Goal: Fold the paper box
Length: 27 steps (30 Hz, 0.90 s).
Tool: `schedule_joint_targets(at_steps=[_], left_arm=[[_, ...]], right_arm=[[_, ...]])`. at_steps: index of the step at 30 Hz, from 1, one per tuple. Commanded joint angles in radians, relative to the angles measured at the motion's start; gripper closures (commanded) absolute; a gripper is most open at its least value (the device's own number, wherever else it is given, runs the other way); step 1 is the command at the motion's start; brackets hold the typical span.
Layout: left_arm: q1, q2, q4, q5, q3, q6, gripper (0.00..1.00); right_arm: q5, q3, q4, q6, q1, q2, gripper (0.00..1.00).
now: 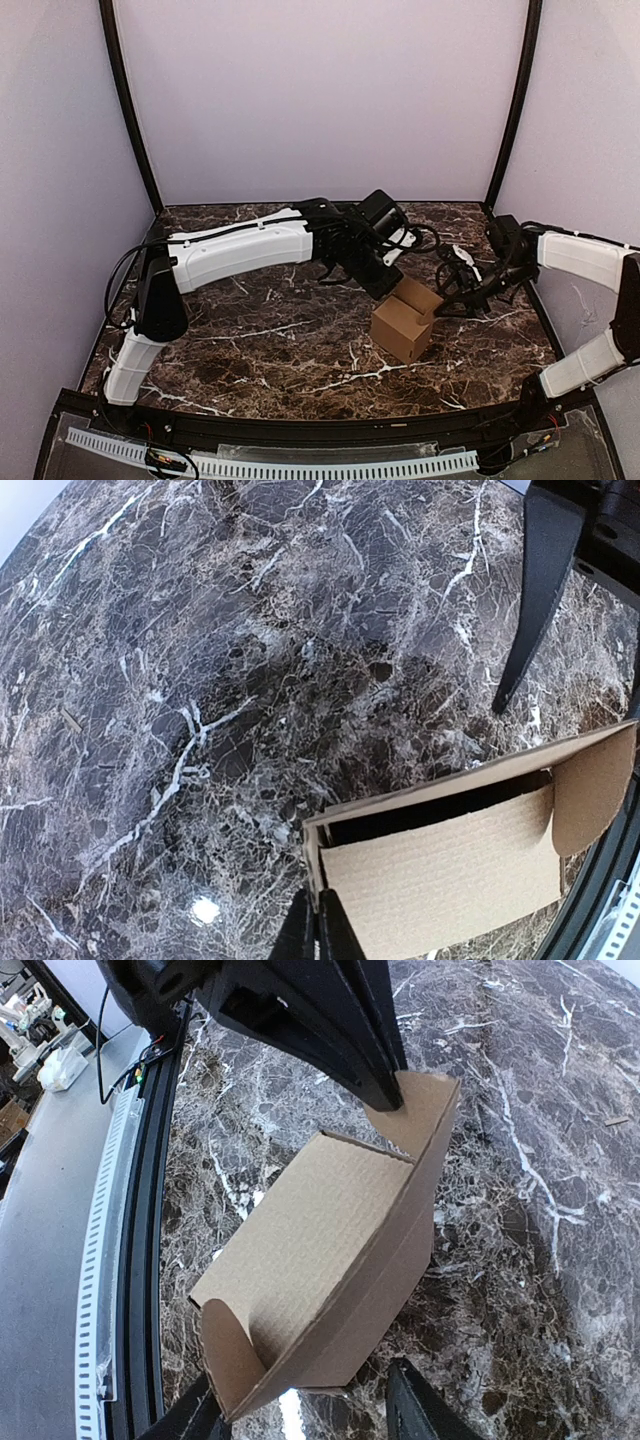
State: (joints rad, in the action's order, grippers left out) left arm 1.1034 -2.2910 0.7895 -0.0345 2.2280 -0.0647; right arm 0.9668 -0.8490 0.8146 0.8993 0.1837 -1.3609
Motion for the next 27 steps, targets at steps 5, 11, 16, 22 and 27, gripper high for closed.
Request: schedule_joint_targets(at_steps=[5, 11, 16, 22, 27], left_arm=[[0.009, -0.004, 0.054, 0.047, 0.016, -0.001, 0.89], [0.012, 0.046, 0.057, -0.077, 0.003, 0.007, 0.69], [0.038, 0.172, -0.015, -0.19, -0.114, 0.007, 0.61], [0.103, 0.273, -0.129, -0.209, -0.324, -0.023, 0.66], [0.118, 0.307, -0.319, -0.12, -0.467, -0.089, 0.81]], right_arm=[[-0.013, -0.129, 0.146, 0.021, -0.007, 0.058, 0.42], [-0.076, -0.258, 0.19, -0.051, -0.007, 0.044, 0.39], [-0.102, -0.36, 0.221, -0.134, -0.006, -0.048, 0.39], [-0.113, -0.413, 0.271, -0.174, 0.021, -0.105, 0.42], [-0.14, -0.401, 0.256, -0.235, 0.064, -0.126, 0.44]])
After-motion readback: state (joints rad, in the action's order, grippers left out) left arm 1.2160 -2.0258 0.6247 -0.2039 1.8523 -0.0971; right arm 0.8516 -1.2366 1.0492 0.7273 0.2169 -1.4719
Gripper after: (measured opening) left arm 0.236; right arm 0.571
